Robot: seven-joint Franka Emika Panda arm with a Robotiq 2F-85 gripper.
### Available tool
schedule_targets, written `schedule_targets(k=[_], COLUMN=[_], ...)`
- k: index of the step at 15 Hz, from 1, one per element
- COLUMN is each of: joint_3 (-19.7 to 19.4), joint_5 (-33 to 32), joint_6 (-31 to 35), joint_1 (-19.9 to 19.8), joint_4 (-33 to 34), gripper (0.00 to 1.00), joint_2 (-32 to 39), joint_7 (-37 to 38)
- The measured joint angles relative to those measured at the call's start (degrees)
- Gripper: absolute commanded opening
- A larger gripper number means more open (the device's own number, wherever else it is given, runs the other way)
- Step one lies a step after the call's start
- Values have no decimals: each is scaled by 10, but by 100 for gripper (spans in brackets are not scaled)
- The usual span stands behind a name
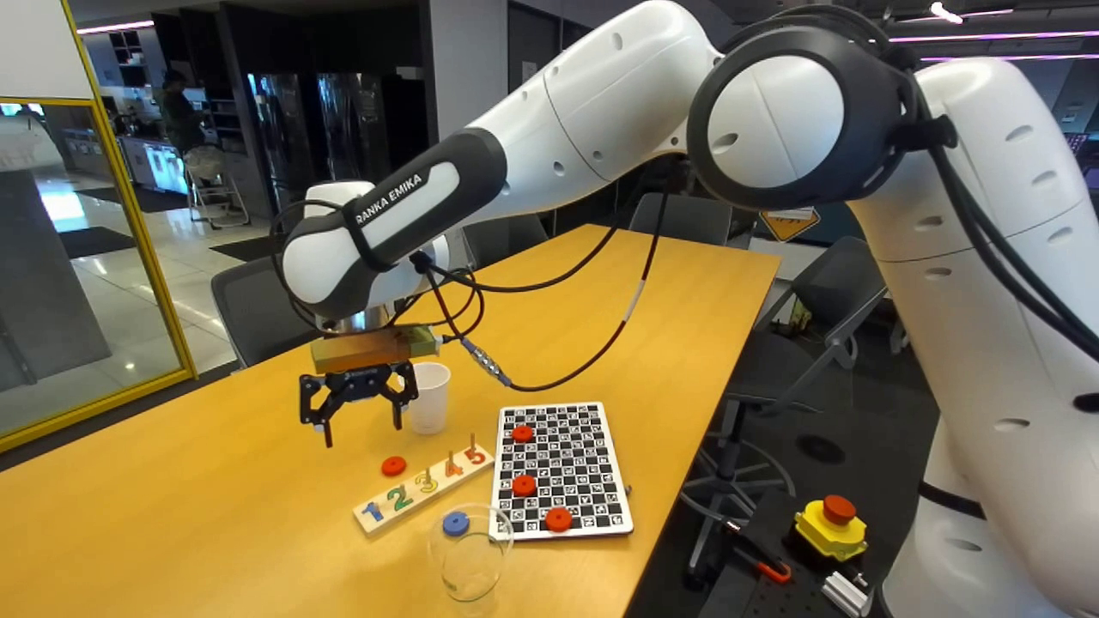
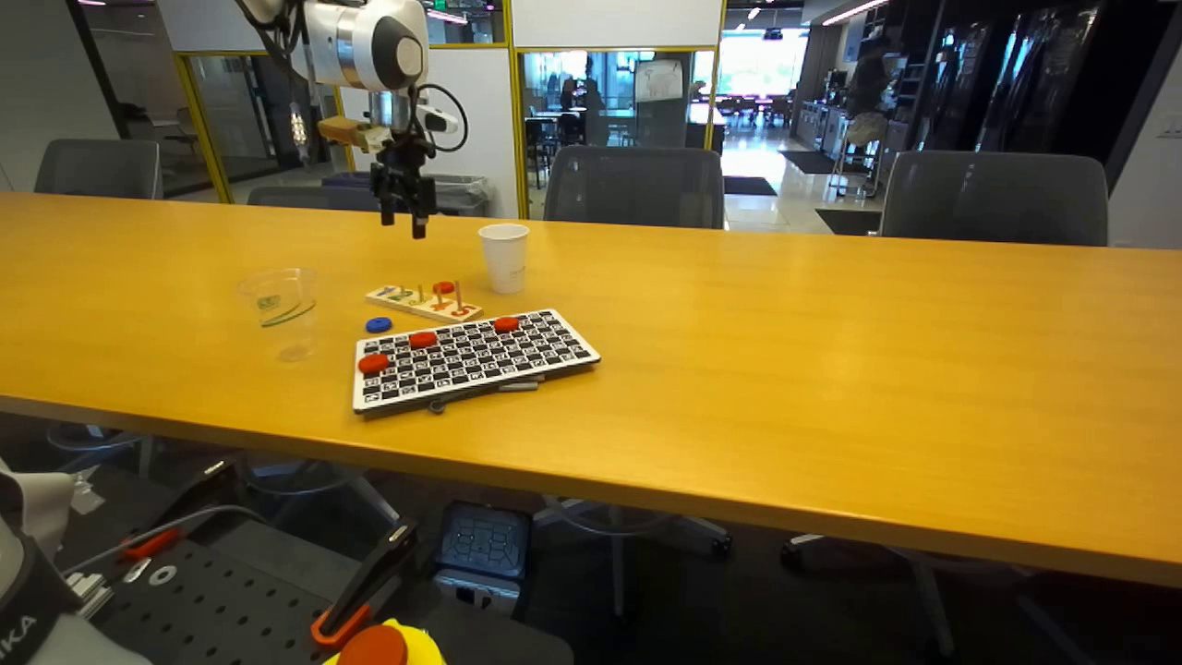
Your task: Place the orange rings inside the white cup then put the blue ring in the clear cup
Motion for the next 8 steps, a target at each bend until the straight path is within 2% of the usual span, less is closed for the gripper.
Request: schedule_targets(k=[8], joint_3=[-21], joint_5=[0], joint_6=[72], joint_1=[-2], joint_4=[-5], gripper=[100], joint_2=[52], joint_7=[1])
